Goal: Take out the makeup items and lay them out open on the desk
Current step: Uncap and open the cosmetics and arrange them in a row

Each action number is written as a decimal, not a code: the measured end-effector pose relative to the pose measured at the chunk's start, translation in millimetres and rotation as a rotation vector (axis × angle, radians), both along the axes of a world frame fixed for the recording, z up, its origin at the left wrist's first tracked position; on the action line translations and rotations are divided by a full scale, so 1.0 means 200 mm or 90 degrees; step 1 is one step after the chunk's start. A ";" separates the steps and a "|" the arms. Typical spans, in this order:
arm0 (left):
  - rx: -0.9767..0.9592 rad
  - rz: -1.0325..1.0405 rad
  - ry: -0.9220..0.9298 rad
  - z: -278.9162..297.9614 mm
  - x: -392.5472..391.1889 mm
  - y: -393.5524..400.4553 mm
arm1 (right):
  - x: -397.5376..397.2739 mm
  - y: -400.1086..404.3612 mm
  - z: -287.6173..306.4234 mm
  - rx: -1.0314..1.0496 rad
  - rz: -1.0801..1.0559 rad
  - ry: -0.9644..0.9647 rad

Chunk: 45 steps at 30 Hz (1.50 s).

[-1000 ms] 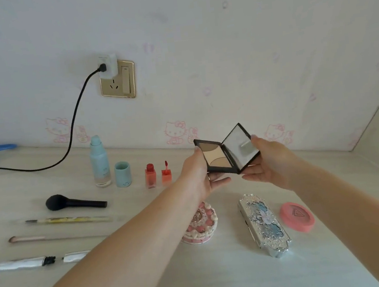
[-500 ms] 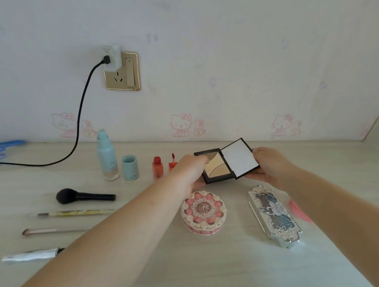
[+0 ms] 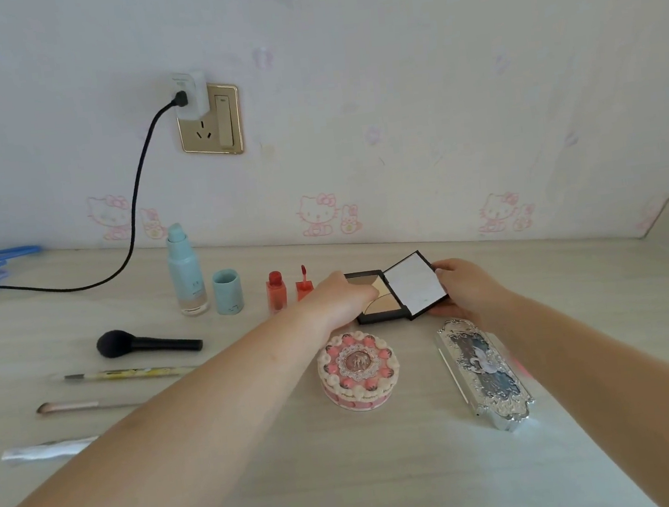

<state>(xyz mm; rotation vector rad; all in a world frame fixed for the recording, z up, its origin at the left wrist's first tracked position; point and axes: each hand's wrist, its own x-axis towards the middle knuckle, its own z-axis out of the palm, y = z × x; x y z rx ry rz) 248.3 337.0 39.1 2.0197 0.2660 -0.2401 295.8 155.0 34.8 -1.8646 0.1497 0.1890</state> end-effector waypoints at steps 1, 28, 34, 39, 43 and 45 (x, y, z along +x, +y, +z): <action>-0.001 0.001 0.004 0.00 0.00 0.00 | 0.01 0.00 0.00 -0.009 0.001 0.002; 0.091 -0.150 -0.057 0.00 -0.23 0.15 | -0.25 -0.01 0.04 -0.637 0.219 -0.382; 0.083 -0.197 -0.102 -0.08 -0.46 0.29 | -0.52 0.13 0.01 -0.523 0.390 -0.357; 0.183 -0.214 -0.176 -0.15 -0.51 0.28 | -0.59 0.21 0.00 -0.491 0.420 -0.299; 0.158 -0.156 -0.241 -0.19 -0.53 0.27 | -0.62 0.24 0.01 -0.455 0.393 -0.265; 0.120 -0.146 -0.246 -0.20 -0.54 0.27 | -0.64 0.23 0.01 -0.444 0.379 -0.257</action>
